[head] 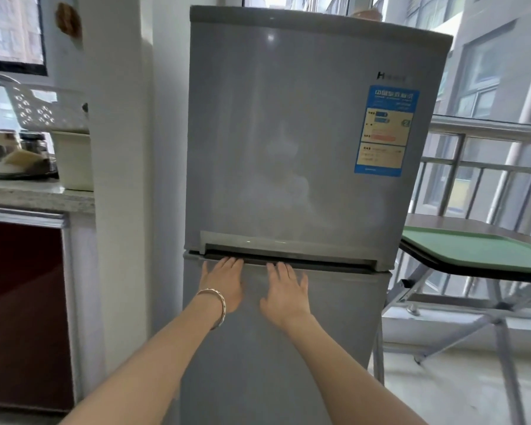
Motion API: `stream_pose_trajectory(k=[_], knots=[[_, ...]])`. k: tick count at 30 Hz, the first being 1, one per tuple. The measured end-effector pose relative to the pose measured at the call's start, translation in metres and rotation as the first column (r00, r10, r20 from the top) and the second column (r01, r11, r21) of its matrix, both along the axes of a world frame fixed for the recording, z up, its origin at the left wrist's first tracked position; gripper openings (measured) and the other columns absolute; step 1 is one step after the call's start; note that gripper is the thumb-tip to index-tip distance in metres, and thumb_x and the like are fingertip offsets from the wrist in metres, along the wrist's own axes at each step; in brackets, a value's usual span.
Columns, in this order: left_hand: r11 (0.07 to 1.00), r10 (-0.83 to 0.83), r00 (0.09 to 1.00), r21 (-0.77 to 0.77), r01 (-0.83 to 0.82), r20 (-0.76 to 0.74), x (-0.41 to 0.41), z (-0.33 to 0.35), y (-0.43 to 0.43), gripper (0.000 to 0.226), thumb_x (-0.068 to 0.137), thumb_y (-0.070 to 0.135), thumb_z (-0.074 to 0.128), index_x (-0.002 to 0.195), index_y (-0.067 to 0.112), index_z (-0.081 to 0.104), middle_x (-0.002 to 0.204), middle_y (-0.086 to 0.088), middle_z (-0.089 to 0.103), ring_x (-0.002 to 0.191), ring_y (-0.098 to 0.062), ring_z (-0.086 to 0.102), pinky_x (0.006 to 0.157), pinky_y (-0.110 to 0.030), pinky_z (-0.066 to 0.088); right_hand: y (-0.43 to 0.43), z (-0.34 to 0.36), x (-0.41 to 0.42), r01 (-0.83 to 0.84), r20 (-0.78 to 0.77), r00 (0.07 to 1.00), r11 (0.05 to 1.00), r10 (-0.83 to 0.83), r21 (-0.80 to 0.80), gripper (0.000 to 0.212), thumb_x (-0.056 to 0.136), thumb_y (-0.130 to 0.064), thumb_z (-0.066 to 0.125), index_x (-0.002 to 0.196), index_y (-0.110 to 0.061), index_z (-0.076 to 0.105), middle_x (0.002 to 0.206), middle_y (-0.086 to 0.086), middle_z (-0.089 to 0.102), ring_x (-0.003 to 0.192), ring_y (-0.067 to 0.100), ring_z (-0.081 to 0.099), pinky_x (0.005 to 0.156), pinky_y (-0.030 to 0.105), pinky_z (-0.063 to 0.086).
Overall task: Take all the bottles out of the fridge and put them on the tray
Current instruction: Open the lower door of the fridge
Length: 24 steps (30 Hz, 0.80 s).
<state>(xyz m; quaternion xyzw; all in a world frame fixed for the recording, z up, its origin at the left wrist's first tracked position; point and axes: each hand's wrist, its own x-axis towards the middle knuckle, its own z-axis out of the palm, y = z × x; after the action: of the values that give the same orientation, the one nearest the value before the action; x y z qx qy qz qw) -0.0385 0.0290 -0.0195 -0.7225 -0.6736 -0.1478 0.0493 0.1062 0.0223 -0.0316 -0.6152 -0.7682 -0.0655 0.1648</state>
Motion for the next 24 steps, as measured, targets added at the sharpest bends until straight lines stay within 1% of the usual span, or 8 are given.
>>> stream_pose_trajectory(k=[3,5,9,11,14,17,20,24], knots=[[0.999,0.007,1.000,-0.033,-0.008,-0.013,-0.001,0.006,0.001,0.053,0.098,0.025,0.033,0.150,0.019,0.025,0.157,0.002,0.027,0.147,-0.017,0.020,0.120,-0.052,0.007,-0.001,0.009,0.000,-0.002,-0.027,1.000,1.000,0.001,-0.028,0.067,0.091,-0.027,0.045,0.152,-0.016,0.020,0.158,0.006,0.022,0.148,0.022,0.013,0.119,0.052,0.005],[1.000,0.012,0.999,-0.020,-0.013,-0.037,0.000,0.011,-0.001,0.047,0.098,0.026,0.033,0.144,0.021,0.036,0.149,0.001,0.040,0.140,-0.020,0.033,0.118,-0.051,0.013,-0.003,0.012,0.002,-0.016,-0.037,0.999,1.000,0.015,-0.023,0.063,0.091,-0.027,0.045,0.150,-0.016,0.024,0.155,0.006,0.029,0.146,0.023,0.019,0.119,0.051,0.006],[0.997,-0.028,0.998,0.073,0.032,-0.061,-0.003,0.021,-0.013,0.032,0.098,0.024,0.033,0.120,0.025,0.055,0.126,0.002,0.059,0.119,-0.022,0.049,0.108,-0.041,0.029,-0.011,0.007,0.010,-0.035,-0.094,0.995,0.994,0.045,0.104,0.050,0.092,-0.027,0.043,0.141,-0.016,0.041,0.138,0.006,0.048,0.134,0.025,0.038,0.118,0.046,0.012],[0.993,-0.072,0.997,0.096,0.075,-0.027,-0.004,0.027,-0.017,0.029,0.098,0.021,0.034,0.114,0.026,0.058,0.121,0.001,0.061,0.112,-0.022,0.054,0.098,-0.039,0.038,-0.019,0.006,0.014,-0.009,-0.148,0.988,0.981,0.038,0.193,0.037,0.093,-0.028,0.041,0.124,-0.015,0.056,0.121,0.005,0.059,0.120,0.025,0.049,0.113,0.042,0.021],[0.988,-0.139,0.990,0.071,0.137,0.027,0.003,0.033,-0.020,0.031,0.098,0.017,0.038,0.121,0.025,0.056,0.125,-0.004,0.056,0.112,-0.024,0.055,0.094,-0.041,0.046,-0.031,0.017,0.021,0.074,-0.195,0.980,0.970,-0.028,0.231,0.031,0.095,-0.028,0.036,0.094,-0.014,0.064,0.092,0.004,0.067,0.093,0.023,0.059,0.099,0.041,0.036],[0.978,-0.208,0.978,0.016,0.208,0.025,0.020,0.039,-0.023,0.039,0.099,0.014,0.041,0.134,0.028,0.049,0.135,-0.002,0.053,0.122,-0.022,0.052,0.099,-0.042,0.045,-0.042,0.031,0.032,0.150,-0.274,0.956,0.978,-0.107,0.142,0.027,0.096,-0.030,0.037,0.086,-0.014,0.057,0.075,0.003,0.066,0.072,0.023,0.060,0.089,0.043,0.043],[0.961,-0.272,0.962,-0.046,0.271,-0.006,0.042,0.045,-0.024,0.051,0.097,0.009,0.043,0.142,0.035,0.040,0.143,0.004,0.049,0.130,-0.019,0.046,0.104,-0.041,0.040,-0.048,0.037,0.047,0.226,-0.331,0.922,0.973,-0.202,0.037,0.020,0.092,-0.031,0.046,0.093,-0.012,0.055,0.088,0.007,0.066,0.087,0.025,0.062,0.085,0.042,0.047],[0.939,-0.331,0.941,-0.121,0.321,-0.070,0.076,0.047,-0.022,0.057,0.099,0.011,0.041,0.147,0.039,0.028,0.159,0.005,0.023,0.142,-0.024,0.031,0.113,-0.045,0.031,-0.059,0.041,0.064,0.303,-0.211,0.932,0.953,-0.296,-0.002,0.048,0.089,-0.040,0.053,0.122,-0.005,0.050,0.124,0.014,0.050,0.116,0.031,0.046,0.092,0.039,0.043]])
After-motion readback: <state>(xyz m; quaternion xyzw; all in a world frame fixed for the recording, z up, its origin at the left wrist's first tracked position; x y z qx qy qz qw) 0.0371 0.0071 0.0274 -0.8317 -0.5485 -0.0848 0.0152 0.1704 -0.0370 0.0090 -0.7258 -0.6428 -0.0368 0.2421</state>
